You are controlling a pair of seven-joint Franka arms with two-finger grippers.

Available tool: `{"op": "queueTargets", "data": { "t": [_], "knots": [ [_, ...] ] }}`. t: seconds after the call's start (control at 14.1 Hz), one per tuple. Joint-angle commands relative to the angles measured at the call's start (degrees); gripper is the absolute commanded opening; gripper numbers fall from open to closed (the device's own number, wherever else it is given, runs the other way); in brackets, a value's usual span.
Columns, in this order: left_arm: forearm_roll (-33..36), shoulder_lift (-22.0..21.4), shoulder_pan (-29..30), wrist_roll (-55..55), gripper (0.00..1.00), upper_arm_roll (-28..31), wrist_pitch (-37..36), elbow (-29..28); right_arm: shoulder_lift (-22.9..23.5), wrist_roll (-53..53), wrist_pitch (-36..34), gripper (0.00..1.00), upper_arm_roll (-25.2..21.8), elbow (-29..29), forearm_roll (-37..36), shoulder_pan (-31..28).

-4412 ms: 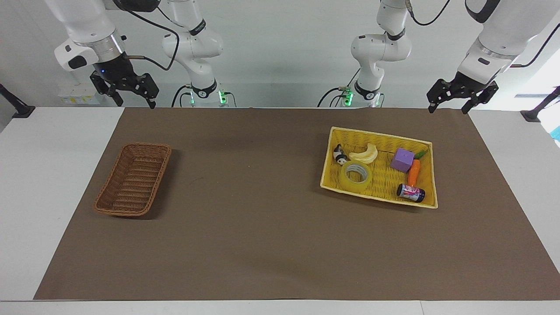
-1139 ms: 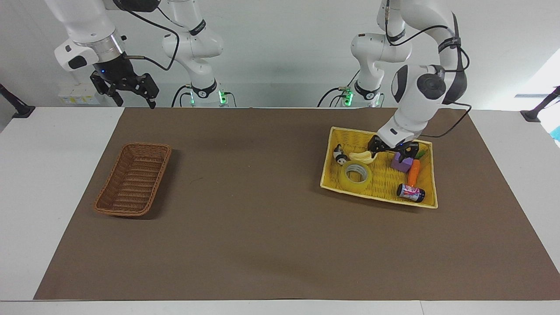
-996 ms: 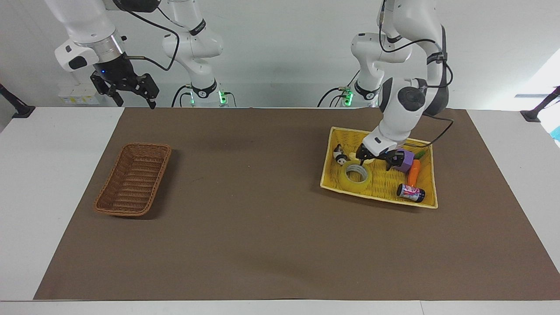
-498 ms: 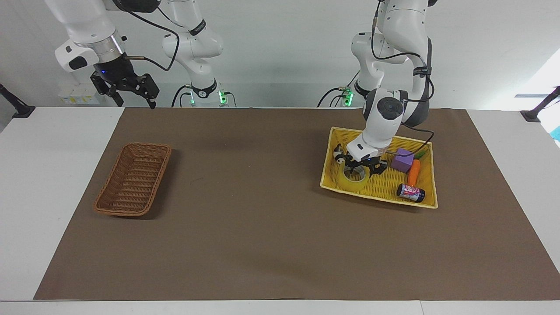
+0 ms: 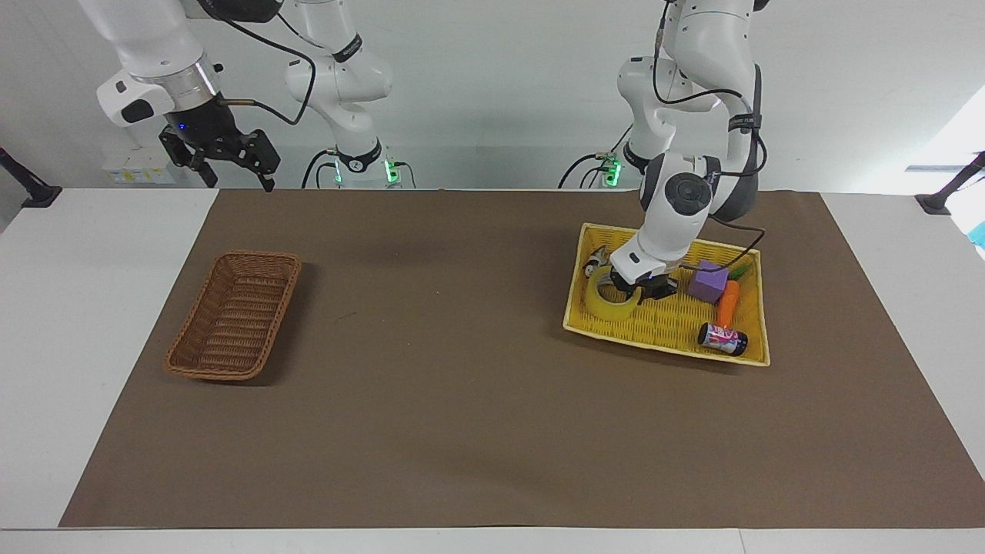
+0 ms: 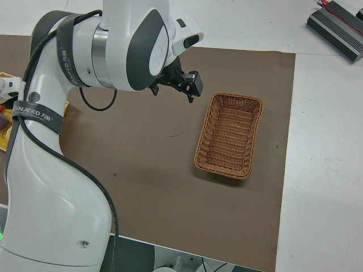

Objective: Move tape to another basket
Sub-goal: 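Reach the left gripper down into the yellow tray toward the tape roll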

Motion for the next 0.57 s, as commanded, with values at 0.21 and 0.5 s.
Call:
{"op": "queueTargets", "data": {
  "t": [0.21, 0.5],
  "knots": [
    [-0.99, -0.63, -0.1, -0.23, 0.0, 1.4, -10.42, 8.94, -0.97, -0.91, 0.54, 1.0, 0.33, -1.49, 7.05, -0.48],
    [-1.69, -0.55, 1.39, -0.49, 0.0, 1.41, -13.5, 14.21, -1.32, -0.47, -0.69, 1.0, 0.67, -1.49, 12.88, 3.72]
  ]
}}
